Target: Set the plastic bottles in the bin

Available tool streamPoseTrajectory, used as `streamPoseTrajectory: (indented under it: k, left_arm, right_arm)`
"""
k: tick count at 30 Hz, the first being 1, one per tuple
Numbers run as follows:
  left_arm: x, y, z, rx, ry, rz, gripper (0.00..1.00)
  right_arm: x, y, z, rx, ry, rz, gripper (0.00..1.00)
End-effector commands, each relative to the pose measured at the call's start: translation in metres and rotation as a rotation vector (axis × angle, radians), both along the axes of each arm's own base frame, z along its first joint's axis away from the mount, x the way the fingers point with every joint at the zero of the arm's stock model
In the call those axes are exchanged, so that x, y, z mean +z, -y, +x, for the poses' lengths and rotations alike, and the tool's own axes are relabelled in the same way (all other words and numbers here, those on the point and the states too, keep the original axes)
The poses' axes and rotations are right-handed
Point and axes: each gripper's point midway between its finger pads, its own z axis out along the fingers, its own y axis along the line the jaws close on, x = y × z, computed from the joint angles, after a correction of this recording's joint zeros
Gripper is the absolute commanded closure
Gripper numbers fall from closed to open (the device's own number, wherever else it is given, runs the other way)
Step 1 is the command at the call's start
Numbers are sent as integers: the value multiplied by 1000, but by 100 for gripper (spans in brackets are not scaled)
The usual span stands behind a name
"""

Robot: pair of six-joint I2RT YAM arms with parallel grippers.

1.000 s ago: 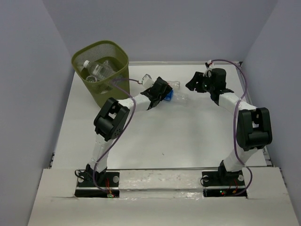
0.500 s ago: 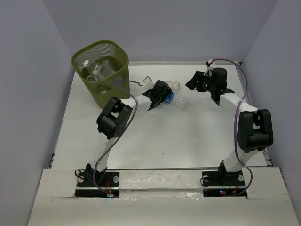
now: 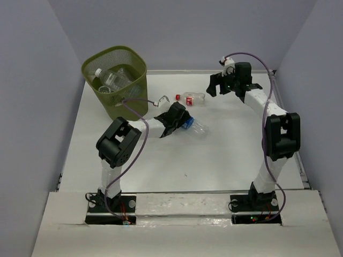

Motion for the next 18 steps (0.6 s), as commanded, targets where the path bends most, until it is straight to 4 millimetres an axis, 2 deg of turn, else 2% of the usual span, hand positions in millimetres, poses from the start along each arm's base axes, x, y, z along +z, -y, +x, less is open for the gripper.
streamPoseTrajectory:
  k: [1,2,3,4,5,6,7,8,9,10,11,12,13,14,15,16,17,18]
  left_arm:
    - [35,-1,-22,-113,64,27,53]
    - [47,-2,-29,-143,88,35,54]
    - [56,-2,-34,-159,101,27,54]
    - [57,-6,-42,-174,103,36,54]
    - [67,-7,-46,-185,124,33,54]
    - [93,-9,-51,-201,178,24,54]
    - [104,-13,-53,-204,202,21,54]
    - [126,-20,-60,-210,248,15,54]
    - [123,-22,-61,-207,243,22,54]
    - [150,-29,-65,-212,302,20,54]
    - [162,-33,-67,-211,323,22,54]
    - [182,-41,-74,-211,354,20,54]
    - [192,-49,-75,-204,377,45,54]
    - [201,-57,-78,-196,386,53,54]
    - [225,-67,-83,-185,432,31,54]
    - [237,-80,-81,-169,452,44,54]
    - [250,-89,-81,-155,478,41,53]
    - [272,-102,-85,-136,522,22,53]
  right_arm:
    - [-21,-21,-4,211,26,-287,6]
    - [-15,-22,1,226,33,-300,5]
    - [-28,-30,3,254,13,-318,5]
    - [-30,-38,5,288,28,-351,4]
    - [-32,-43,7,308,32,-363,4]
    - [-36,-48,6,330,23,-375,4]
    - [-29,-54,12,359,58,-394,3]
    - [-39,-65,10,396,45,-399,2]
    - [-39,-68,14,406,57,-400,2]
    - [-40,-76,14,440,66,-408,2]
    - [-40,-83,16,464,77,-413,2]
    - [-44,-92,20,491,70,-417,1]
    - [-46,-92,23,503,72,-435,1]
    - [-31,-94,35,495,111,-446,0]
    - [-56,-97,31,527,43,-457,0]
    - [-49,-100,38,530,63,-463,0]
    - [-56,-99,38,535,44,-467,0]
    - [-75,-99,36,548,1,-468,0]
